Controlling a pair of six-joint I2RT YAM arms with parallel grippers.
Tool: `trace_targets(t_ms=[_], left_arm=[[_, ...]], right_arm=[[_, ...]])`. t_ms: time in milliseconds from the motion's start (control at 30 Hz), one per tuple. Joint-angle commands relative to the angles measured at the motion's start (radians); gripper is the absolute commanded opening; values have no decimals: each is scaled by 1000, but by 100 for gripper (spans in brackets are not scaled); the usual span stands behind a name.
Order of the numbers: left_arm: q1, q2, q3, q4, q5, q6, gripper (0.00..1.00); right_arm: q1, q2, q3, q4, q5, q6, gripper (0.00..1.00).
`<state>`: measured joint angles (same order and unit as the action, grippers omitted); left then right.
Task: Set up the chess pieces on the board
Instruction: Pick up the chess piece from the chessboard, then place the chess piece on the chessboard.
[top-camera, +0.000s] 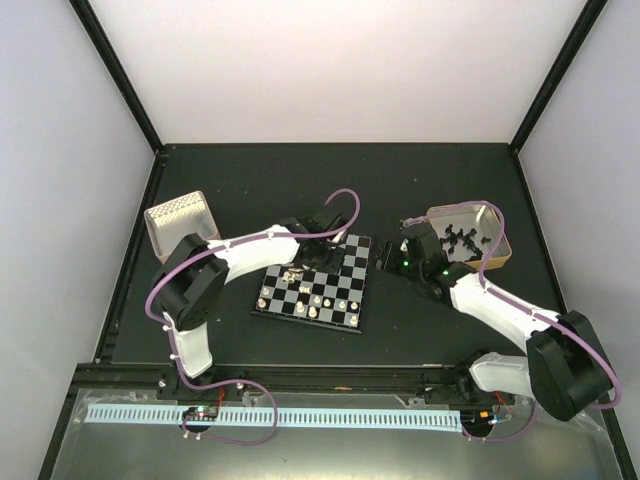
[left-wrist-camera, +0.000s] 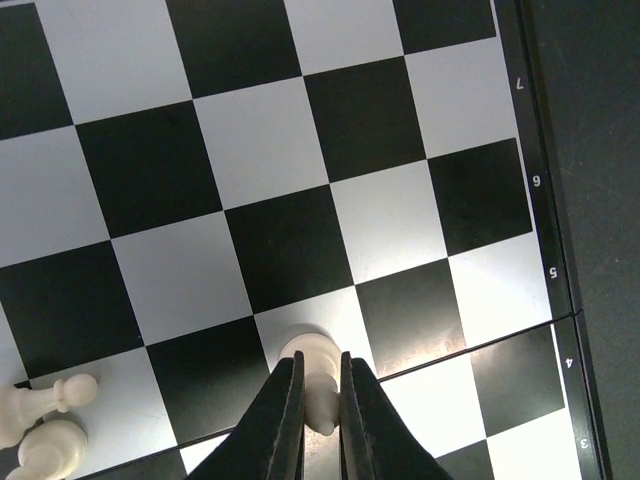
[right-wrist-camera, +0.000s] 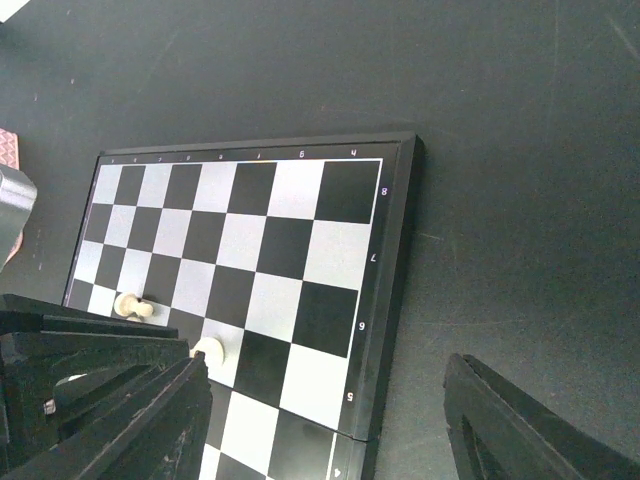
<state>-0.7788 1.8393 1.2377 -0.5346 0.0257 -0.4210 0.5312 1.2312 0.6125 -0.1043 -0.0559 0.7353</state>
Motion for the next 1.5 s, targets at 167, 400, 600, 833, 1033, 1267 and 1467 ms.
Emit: trace_targets(t_ms=[167, 400, 600, 833, 1033, 1267, 1467], left_arm=[[-9, -89, -12, -39, 7, 18, 4], [-68, -228, -66, -101, -19, 16, 4], [-155, -310, -134, -167, -92, -52, 4], [-283, -369, -206, -167, -90, -148, 4], [-315, -328, -230, -151, -116, -188, 4], [-321, -272, -223, -140, -159, -189, 4], [-320, -245, -218, -136, -178, -175, 4]], right_arm=[[-7, -1, 6, 10, -1, -12, 64], [-7, 3, 7, 16, -8, -13, 62], [-7, 10, 7, 20, -12, -8, 62], [-7, 16, 5, 20, -12, -6, 61], [-7, 22, 5, 25, -22, -2, 61], [-7, 24, 3, 25, -28, -1, 61], [-6, 17, 1, 20, -29, -3, 61]])
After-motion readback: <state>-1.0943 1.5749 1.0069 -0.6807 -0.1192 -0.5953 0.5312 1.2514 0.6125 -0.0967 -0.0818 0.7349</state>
